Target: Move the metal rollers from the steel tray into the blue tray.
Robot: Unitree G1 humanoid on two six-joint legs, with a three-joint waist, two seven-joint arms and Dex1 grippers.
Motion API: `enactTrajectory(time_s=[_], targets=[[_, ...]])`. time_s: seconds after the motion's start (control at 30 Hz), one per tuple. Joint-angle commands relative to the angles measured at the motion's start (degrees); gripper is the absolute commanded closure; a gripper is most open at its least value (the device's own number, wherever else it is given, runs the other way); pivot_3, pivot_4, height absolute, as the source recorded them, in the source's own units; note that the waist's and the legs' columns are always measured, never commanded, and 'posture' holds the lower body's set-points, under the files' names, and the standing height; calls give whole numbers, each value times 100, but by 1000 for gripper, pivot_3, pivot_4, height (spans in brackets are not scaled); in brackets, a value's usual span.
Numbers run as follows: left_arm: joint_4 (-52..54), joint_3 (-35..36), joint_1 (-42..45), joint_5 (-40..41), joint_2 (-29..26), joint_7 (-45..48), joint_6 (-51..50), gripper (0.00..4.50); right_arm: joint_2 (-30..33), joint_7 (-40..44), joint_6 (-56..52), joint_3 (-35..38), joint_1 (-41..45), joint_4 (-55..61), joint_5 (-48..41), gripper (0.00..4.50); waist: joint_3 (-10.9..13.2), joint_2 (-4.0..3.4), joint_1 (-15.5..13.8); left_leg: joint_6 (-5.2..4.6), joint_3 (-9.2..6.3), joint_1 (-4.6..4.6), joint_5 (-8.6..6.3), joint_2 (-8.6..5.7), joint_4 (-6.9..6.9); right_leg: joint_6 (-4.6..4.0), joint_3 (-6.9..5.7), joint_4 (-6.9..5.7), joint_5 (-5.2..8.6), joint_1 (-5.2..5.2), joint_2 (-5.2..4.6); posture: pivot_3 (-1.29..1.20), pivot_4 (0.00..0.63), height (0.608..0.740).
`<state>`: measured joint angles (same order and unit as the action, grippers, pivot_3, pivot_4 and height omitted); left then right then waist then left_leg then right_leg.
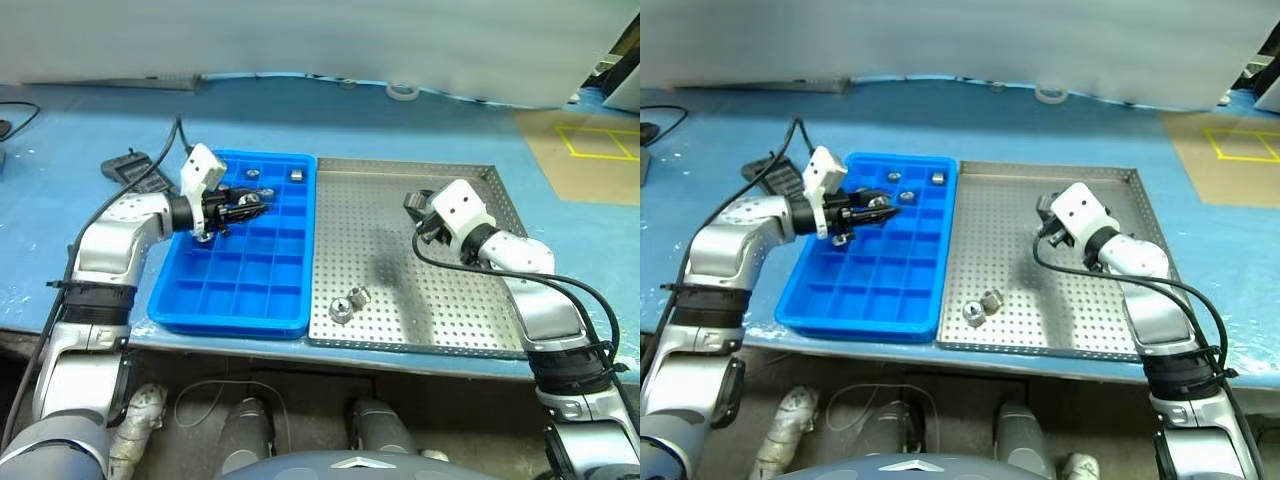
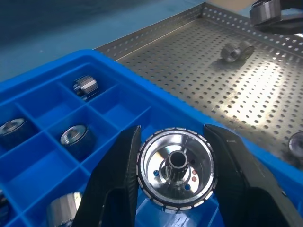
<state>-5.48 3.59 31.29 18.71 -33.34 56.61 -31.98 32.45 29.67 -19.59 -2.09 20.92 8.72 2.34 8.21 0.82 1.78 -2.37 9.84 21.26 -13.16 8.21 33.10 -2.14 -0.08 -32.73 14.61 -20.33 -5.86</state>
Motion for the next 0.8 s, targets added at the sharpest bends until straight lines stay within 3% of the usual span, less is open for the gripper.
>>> enactTrajectory(time_s=[0.03, 0.27, 0.43, 0.6, 0.8], targets=[[720, 447, -581, 272, -77, -120, 291, 2800, 36, 19, 412, -195, 206, -210, 214, 3138, 0, 6, -30, 1, -1, 0, 1, 0, 0, 0, -2, -1, 0, -1, 1, -133, 150, 740], [1170, 1116, -1795, 341, -467, -393, 459, 2800, -55, 419, 796, -481, 645, -712, 127, 3138, 1, 17, -158, 13, -3, 2, 7, 6, -3, 1, -9, -1, -1, -6, 7, -18, 150, 740], [1592, 1178, -2522, 379, -562, -460, 491, 2800, -193, 580, 1064, -612, 997, -1193, 122, 3138, 1, 24, -309, 17, -4, -1, 8, 8, -6, 0, -11, 1, 0, -4, 7, 51, 150, 740], [1690, 1129, -2819, 274, -501, -709, 547, 2800, -291, 637, 1203, -678, 1104, -1402, 149, 3138, 1, 29, -476, 25, -6, -7, 13, 10, -8, 0, -16, -1, 0, 0, 9, 69, 150, 740], [1656, 1121, -3007, 298, -670, -675, 527, 2800, -318, 651, 1225, -687, 1058, -1380, 167, 3138, -3, 36, -453, 33, -7, -13, 18, 15, -12, 3, -15, -2, -1, 1, 17, 67, 150, 740]])
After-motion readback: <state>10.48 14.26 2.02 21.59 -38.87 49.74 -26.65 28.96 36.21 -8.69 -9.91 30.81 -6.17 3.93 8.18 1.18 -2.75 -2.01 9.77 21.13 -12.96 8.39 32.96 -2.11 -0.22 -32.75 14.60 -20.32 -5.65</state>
